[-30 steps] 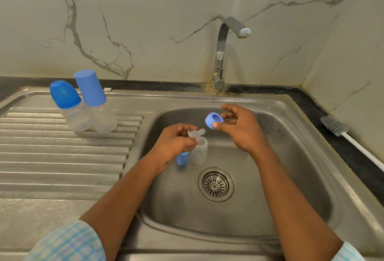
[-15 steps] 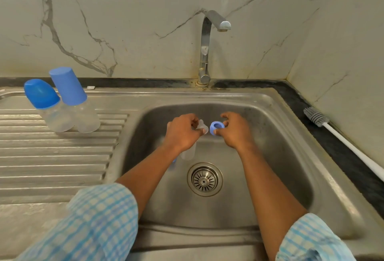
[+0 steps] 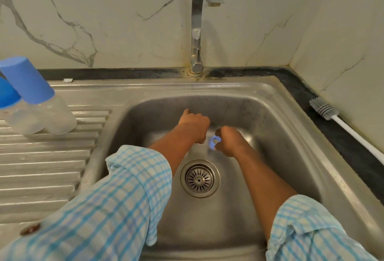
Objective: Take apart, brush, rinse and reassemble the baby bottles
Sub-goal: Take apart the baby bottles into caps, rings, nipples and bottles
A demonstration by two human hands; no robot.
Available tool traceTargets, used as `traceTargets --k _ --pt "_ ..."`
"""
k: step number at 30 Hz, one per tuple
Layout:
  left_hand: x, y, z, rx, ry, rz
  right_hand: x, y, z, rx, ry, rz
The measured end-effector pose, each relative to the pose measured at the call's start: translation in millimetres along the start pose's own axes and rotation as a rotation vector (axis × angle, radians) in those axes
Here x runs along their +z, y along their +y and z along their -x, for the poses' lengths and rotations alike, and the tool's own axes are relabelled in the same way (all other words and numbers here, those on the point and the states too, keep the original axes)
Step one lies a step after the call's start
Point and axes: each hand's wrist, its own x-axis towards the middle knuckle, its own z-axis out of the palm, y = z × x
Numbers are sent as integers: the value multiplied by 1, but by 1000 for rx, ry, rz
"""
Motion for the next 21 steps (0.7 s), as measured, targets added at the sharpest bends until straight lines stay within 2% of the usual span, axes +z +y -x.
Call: traceTargets --k 5,8,16,21 --pt "10 9 -10 5 -46 -119 5 1 0 34 -28 13" --pt "13 12 -14 0 -11 -161 7 -1 1 46 -19 31" --pt "27 14 -19 -17 13 -169 7 2 4 98 43 109" --pt "32 10 -21 -31 30 -146 7 0 3 67 55 126"
